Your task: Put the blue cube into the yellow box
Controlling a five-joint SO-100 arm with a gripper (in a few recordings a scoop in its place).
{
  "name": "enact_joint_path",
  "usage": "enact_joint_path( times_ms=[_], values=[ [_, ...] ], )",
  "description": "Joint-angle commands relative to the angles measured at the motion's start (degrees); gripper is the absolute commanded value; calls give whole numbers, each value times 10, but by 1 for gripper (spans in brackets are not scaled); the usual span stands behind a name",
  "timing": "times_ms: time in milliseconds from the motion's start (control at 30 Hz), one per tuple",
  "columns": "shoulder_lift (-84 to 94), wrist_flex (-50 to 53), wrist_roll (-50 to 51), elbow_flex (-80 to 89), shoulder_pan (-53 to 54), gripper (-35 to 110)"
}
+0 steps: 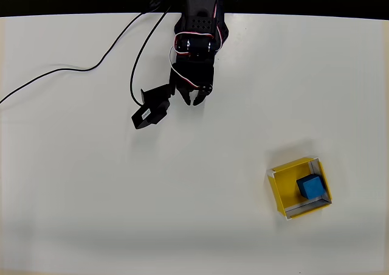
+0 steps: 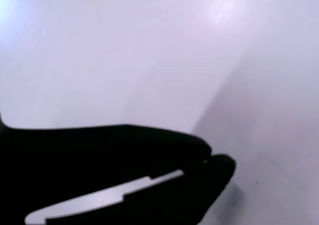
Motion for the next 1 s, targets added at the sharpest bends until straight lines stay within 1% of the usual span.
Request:
enact_joint_path(
  times_ms=[0, 100, 400, 667, 967],
  values=[
    [14, 31, 2, 15, 11, 0],
    [16, 62, 1, 15, 7, 0],
    [16, 62, 0, 15, 16, 0],
    [16, 62, 1, 15, -11, 0],
    [15, 62, 1, 15, -10, 0]
  ],
)
